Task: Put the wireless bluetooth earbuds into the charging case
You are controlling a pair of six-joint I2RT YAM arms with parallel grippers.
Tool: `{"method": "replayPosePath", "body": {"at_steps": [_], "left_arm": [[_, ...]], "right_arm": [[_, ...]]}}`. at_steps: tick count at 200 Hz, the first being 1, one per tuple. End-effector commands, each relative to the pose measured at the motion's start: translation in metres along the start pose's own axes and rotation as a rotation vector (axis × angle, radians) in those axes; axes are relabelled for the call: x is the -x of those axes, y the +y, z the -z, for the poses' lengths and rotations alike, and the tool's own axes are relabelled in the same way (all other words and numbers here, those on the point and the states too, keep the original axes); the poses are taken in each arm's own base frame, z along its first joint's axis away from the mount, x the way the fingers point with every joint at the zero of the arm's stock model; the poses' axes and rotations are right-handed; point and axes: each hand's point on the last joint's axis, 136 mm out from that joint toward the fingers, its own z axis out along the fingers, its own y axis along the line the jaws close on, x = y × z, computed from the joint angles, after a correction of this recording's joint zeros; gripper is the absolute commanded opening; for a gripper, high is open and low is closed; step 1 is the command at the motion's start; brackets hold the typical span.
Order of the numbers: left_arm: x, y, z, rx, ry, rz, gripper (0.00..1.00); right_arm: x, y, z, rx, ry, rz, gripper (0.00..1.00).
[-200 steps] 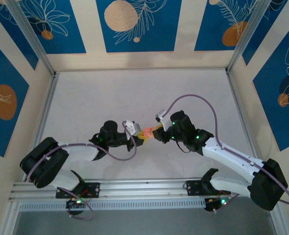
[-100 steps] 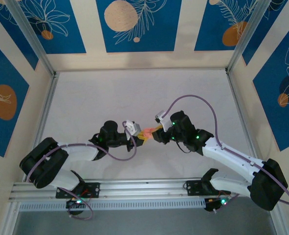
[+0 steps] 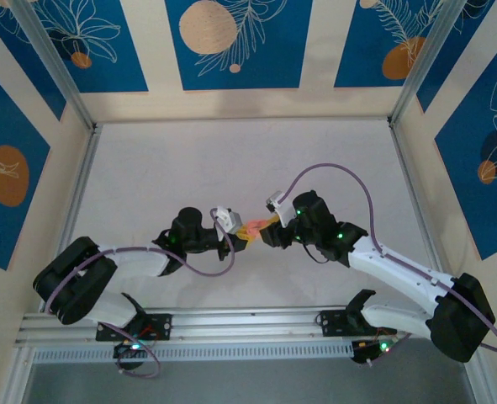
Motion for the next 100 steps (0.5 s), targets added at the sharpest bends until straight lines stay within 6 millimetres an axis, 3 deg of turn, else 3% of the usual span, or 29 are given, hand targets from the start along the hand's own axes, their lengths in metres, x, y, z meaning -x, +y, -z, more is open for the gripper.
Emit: {"method": "replayPosePath", "body": {"at_steps": [1,60,100], "left_arm": [[0.028,-0.001,0.002,0.009,-0.078,-0.068,0.14],[0.027,-0.001,0.003,0.008,-0.078,-0.071,0.14],[0.027,-0.002,0.003,0.007,-0.083,-0.074,0.14]], "right_arm": [[0.013,0.023,0.013,0.088,-0.021,0.019,0.44],[0.039,0.027,0.037,0.119,-0.095,-0.022,0.54],[0.052,0.029,0.054,0.185,-0.136,-0.099,0.56]]}}
